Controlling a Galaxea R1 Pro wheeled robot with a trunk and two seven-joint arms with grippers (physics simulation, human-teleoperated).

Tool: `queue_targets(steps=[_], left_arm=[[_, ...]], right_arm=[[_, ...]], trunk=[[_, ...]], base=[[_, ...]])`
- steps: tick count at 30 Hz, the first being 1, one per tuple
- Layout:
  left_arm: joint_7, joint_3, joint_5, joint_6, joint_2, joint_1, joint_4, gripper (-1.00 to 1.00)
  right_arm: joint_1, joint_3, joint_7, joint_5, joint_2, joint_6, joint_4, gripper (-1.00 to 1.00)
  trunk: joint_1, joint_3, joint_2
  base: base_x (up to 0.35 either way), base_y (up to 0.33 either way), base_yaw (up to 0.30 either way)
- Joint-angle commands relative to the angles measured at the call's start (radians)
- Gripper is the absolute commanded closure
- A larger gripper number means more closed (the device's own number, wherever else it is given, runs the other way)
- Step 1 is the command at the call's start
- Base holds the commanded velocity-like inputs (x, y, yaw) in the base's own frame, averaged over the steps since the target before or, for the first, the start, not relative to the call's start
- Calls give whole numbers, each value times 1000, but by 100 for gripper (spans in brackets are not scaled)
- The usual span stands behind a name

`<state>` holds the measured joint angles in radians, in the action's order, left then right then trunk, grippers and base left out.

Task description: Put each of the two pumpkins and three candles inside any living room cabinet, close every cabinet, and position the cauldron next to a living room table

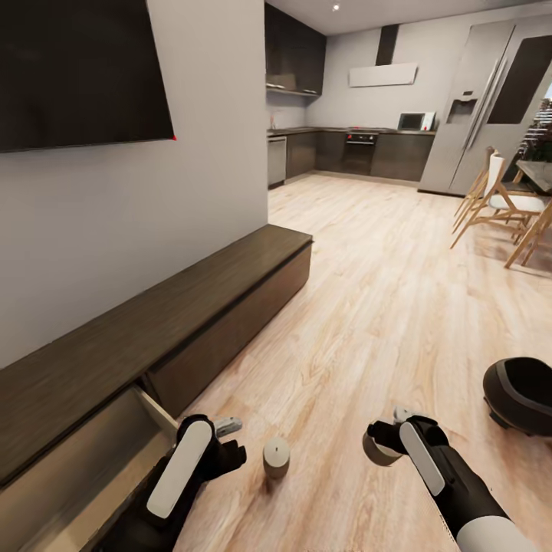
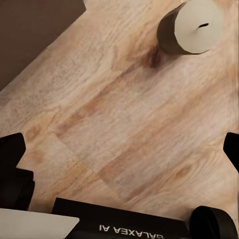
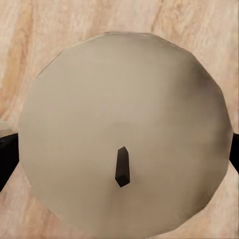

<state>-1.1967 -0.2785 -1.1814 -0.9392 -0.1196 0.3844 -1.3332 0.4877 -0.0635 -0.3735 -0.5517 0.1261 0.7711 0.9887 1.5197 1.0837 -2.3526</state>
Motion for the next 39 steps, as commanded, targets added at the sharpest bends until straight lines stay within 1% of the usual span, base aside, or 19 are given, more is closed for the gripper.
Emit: queue_targets(steps=[1,5,10,17,18,25,35,36,39], left_arm=[[-10,-5,-8,-5,0,1,-1,-100],[-11,-10,-7,-3,0,1,0,-100],[-11,-13,-7,-3,0,1,0,-100],[-11,-13,-7,-3,-1,1,0,-100],[-11,-23,-7,-2,-1,1,0,-100],[-11,-27,-6,-1,-1,1,2,-100],[-12,-27,-4,0,-2,1,2,-100],[-12,-27,-4,2,-2,1,2,-100],[-11,-28,-5,39,0,1,2,-100]], right_arm=[[1,-4,-10,-9,1,0,1,100],[3,-5,-10,-7,1,-1,1,100],[3,-5,-10,-7,1,-1,-1,100],[5,-3,-10,-8,0,-1,-1,100],[5,-4,-10,-7,-2,-1,-1,100],[5,-4,-10,-7,-2,-1,-1,100],[4,-17,-11,-6,-11,-1,1,100],[4,-18,-11,-6,-11,-1,1,100],[5,-19,-12,-5,-12,-1,1,100]], trunk=[[0,1,0],[0,2,0],[0,2,0],[0,2,0],[0,2,0],[0,2,0],[0,2,0],[0,2,0],[0,0,0]], base=[[0,-275,-256],[0,-258,-114],[13,-77,-12],[134,-181,-1],[141,-121,0],[154,-135,0],[21,-25,2],[0,-1,121],[6,0,213]])
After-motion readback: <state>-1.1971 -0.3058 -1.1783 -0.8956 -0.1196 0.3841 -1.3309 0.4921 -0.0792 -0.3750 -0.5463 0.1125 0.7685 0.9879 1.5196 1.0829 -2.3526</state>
